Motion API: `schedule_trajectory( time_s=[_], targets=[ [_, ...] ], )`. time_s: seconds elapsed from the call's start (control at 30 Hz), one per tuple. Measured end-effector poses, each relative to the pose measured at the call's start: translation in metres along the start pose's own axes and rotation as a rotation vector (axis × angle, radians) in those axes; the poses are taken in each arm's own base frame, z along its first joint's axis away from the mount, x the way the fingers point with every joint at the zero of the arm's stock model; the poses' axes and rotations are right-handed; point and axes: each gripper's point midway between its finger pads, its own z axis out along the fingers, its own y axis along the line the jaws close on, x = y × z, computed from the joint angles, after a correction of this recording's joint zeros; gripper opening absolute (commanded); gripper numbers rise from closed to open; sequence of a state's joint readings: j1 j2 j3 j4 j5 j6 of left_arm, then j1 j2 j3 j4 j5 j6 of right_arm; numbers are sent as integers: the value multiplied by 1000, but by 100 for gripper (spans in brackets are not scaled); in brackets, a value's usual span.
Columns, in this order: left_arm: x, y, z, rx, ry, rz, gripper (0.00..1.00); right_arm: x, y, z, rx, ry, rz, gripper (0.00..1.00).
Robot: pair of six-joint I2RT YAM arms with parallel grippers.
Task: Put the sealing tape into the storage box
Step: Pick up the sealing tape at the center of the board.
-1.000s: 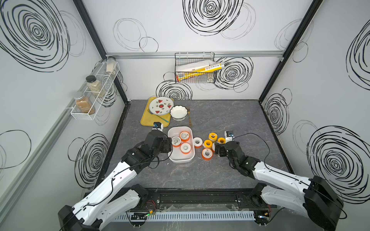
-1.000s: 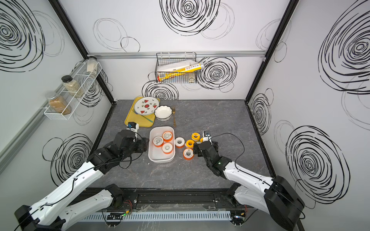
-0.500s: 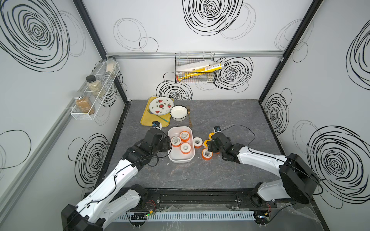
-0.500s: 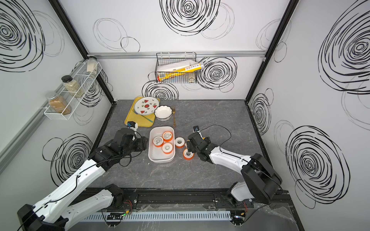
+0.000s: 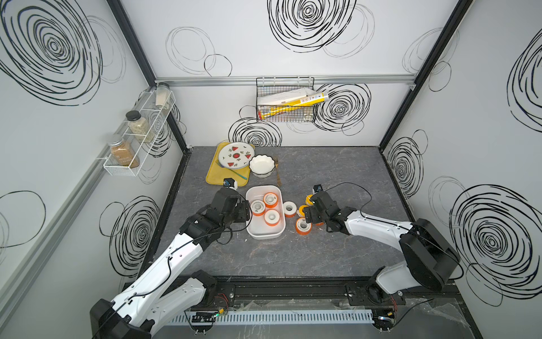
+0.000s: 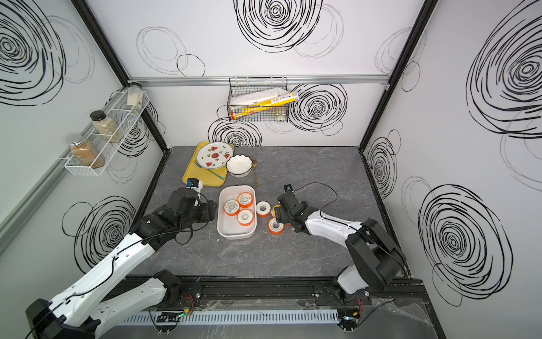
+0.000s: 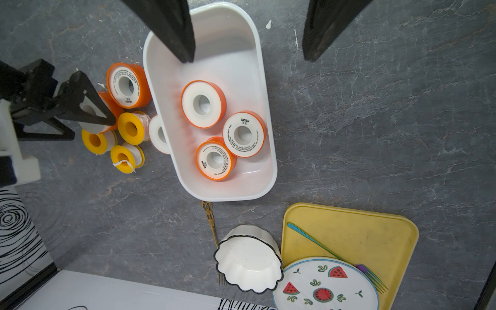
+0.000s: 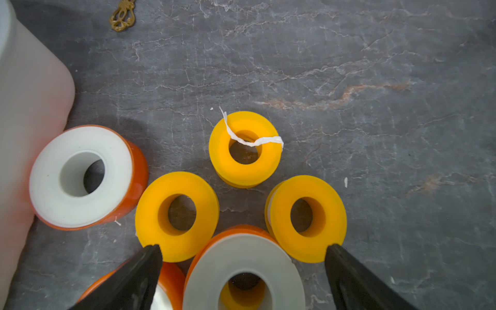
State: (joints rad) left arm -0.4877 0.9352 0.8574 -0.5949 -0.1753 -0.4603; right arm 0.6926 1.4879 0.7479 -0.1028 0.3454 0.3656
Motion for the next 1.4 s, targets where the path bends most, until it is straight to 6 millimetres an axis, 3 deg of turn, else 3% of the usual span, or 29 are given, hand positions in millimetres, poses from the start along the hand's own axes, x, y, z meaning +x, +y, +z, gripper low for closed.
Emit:
schedule_trajectory(
  time_s=[0.83,1.4],
  targets=[
    [1,0,2,-4,7,2,71,18,4,12,-26,65,-9,100],
    [2,1,3,-4,10,2,71,25,-2,16,-22,71,6,87]
  ],
)
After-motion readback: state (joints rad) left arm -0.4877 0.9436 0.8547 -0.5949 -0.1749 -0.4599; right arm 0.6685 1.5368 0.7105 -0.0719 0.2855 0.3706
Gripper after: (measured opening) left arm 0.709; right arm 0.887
